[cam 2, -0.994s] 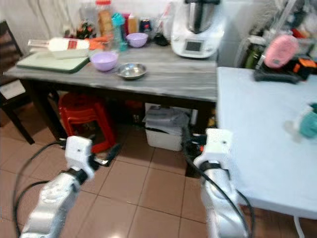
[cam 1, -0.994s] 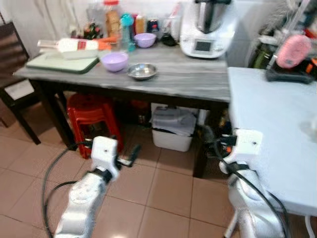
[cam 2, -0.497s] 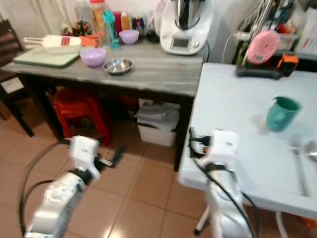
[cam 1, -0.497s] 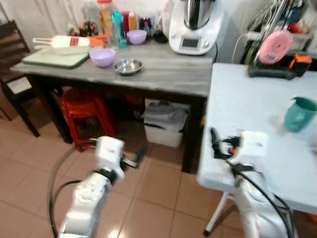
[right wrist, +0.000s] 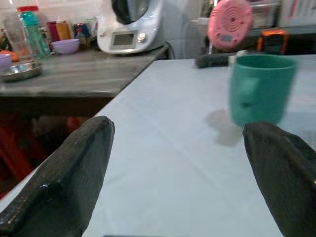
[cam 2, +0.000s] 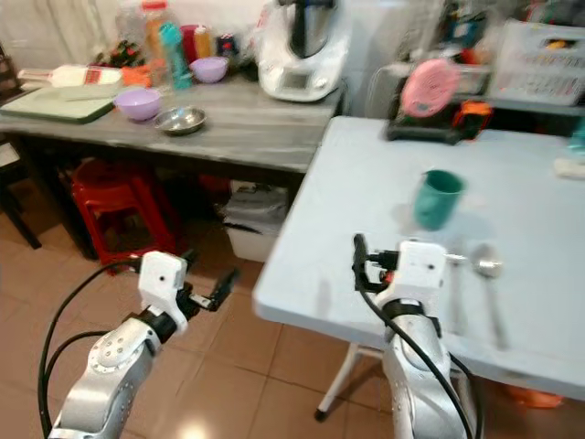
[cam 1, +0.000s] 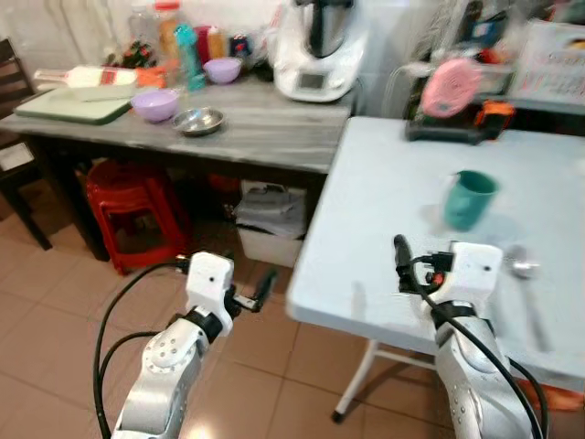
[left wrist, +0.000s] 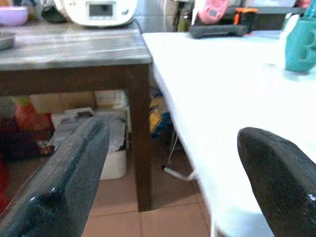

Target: Setting the table

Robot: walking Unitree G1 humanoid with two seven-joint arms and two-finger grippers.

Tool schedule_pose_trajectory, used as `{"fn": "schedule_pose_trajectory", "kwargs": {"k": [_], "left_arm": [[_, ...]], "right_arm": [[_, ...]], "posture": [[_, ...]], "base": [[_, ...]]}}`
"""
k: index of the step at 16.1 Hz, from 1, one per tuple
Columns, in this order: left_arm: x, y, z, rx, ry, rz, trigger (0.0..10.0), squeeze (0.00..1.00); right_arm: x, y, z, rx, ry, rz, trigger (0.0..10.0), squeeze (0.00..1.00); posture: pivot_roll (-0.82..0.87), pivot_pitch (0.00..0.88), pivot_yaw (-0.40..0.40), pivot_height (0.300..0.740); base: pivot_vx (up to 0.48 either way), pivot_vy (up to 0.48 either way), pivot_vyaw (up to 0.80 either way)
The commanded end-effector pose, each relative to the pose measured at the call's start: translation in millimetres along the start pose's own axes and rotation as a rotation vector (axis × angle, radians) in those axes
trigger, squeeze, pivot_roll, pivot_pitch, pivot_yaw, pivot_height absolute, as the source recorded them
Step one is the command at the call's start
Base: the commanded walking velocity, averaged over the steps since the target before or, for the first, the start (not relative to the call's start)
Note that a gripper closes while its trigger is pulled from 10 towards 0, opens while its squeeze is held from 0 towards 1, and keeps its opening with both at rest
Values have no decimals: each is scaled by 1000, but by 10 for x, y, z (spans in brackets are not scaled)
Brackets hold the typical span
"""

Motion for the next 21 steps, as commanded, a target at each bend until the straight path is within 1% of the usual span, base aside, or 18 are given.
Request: {"fn": "schedule_pose_trajectory", "kwargs": {"k": [1, 4, 6, 10, 12, 14, 15, 16, 17, 18, 21], "left_arm": [[-85, 20, 31, -3, 20, -17, 10000, 0], [-68, 11, 28, -4, 16, -14, 10000, 0], [-73, 15, 29, 8, 22, 9, 10000, 0], [-73, -7, 33, 4, 13, -3, 10000, 0], [-21, -21, 20, -7, -52, -11, 10000, 0], [30, -13, 15, -11, -109, 14, 10000, 0], [85, 1, 19, -14, -167, 7, 10000, 0], [109, 11, 20, -14, -196, -10, 10000, 0], [152, -3, 34, -33, -245, -9, 10000, 0], [160, -9, 35, -41, -257, -22, 10000, 0], [230, -72, 110, -82, -348, -65, 10000, 0]], "right_arm": [[-90, 51, -13, 17, 26, -16, 10000, 0], [-83, 43, -10, 15, 25, -14, 10000, 0], [-79, 39, -6, 13, 23, -15, 10000, 0], [-50, -15, 10, -9, 3, -18, 10000, 0], [19, -77, 5, -39, -34, -5, 10000, 0], [59, -117, -5, -62, -62, 14, 10000, 0], [128, -169, -14, -89, -105, 36, 10000, 0], [170, -205, -20, -109, -130, 47, 10000, 0], [230, -251, -48, -137, -168, 41, 10000, 0], [260, -269, -61, -152, -184, 56, 10000, 0], [307, -379, -130, -224, -214, 41, 10000, 0]], "posture": [[20, 0, 35, 740], [18, 0, 32, 740], [17, 0, 30, 740], [14, 0, 29, 740], [10, 0, 27, 740], [9, 0, 27, 740], [7, 0, 22, 740], [4, 0, 20, 740], [3, 0, 19, 740], [1, 0, 18, 740], [4, 0, 9, 740]], "base": [[0, -356, 0], [0, -354, 0], [0, 0, 0], [0, 0, 0], [0, 0, 0], [0, 0, 0], [0, 0, 0], [0, 0, 0], [0, 0, 0], [0, 0, 0], [0, 0, 0]]}}
Point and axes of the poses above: a point about 5 cm out from each wrist's last joint towards the gripper, its own z axis pointing back from the gripper into the wrist, its own y axis along the axis of the wrist's last joint, x = y × z, the point moved 5 cm from there along -z, pointing out of the wrist towards the gripper, and after that the axes turned 9 degrees about z, right-handed, at the moved point
